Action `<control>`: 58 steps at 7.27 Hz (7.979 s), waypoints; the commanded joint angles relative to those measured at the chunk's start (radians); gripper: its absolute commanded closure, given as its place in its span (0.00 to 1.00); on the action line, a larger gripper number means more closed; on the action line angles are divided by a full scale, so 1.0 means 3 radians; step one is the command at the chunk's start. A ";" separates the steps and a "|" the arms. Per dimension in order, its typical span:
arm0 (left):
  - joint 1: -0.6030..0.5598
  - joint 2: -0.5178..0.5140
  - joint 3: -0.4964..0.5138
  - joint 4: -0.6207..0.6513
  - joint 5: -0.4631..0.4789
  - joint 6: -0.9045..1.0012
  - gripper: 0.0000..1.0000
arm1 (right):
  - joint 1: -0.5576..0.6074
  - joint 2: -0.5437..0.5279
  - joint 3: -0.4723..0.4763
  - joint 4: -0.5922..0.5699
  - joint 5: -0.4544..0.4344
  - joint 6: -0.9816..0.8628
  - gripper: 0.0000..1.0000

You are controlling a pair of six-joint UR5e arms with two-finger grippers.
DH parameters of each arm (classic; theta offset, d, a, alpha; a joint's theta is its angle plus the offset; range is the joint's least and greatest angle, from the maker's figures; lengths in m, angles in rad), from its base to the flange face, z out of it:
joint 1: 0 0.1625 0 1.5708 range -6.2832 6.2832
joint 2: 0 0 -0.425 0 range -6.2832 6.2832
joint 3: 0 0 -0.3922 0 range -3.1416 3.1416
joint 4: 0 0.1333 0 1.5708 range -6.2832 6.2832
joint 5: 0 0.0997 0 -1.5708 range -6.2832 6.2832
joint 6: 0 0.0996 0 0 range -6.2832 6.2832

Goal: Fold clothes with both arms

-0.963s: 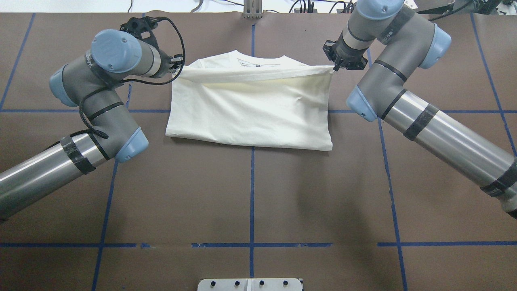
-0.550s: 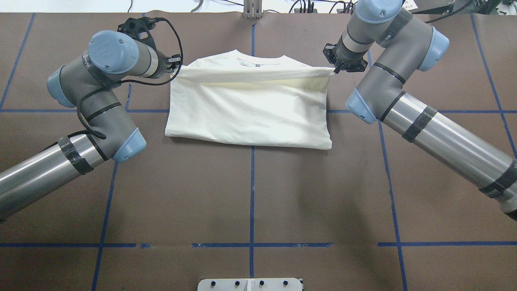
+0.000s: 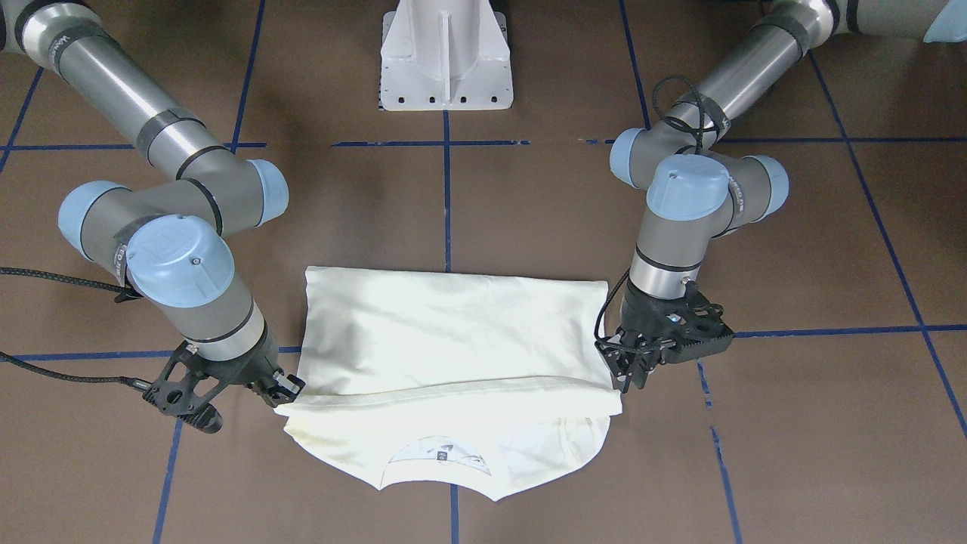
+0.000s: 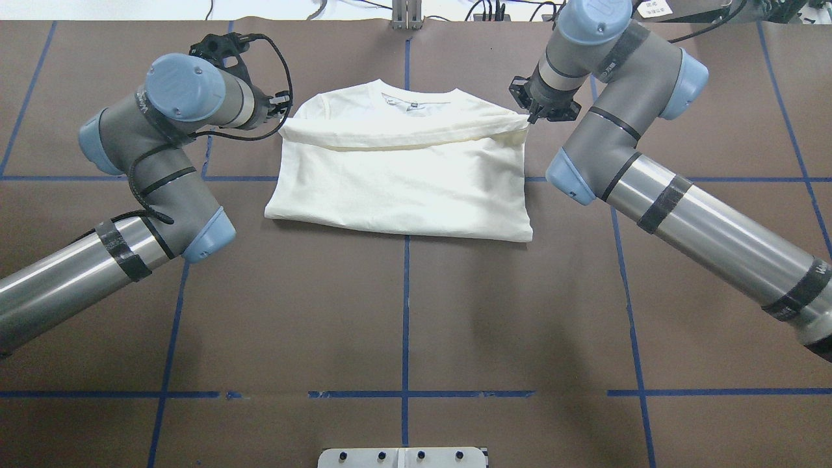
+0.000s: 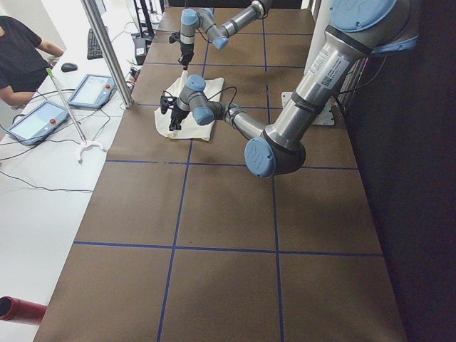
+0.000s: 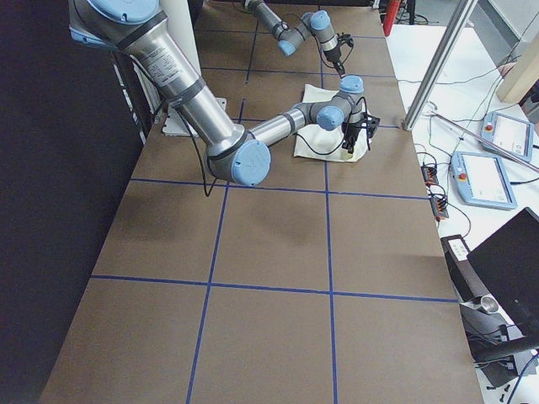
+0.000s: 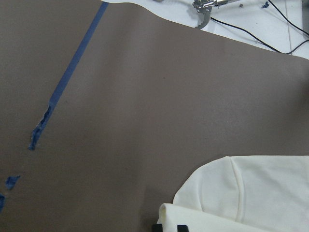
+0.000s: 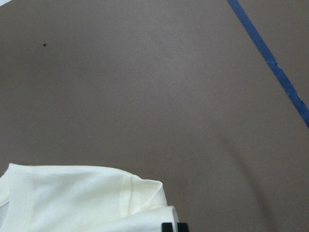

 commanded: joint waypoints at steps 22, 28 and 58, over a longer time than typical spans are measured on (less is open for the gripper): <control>-0.0110 0.0310 -0.0506 -0.0041 -0.0228 -0.0042 0.50 | -0.1771 -0.2889 0.3688 -0.0048 -0.0793 0.1481 1.00; 0.0394 0.0401 -0.1180 0.0000 -0.0944 -0.1071 0.46 | -0.2389 -0.3077 0.3860 -0.0054 -0.0725 0.1501 0.00; -0.0084 0.0433 -0.1002 -0.0384 -0.1220 -0.0195 0.40 | -0.1656 -0.0429 0.1694 -0.1766 -0.0691 -0.1485 0.00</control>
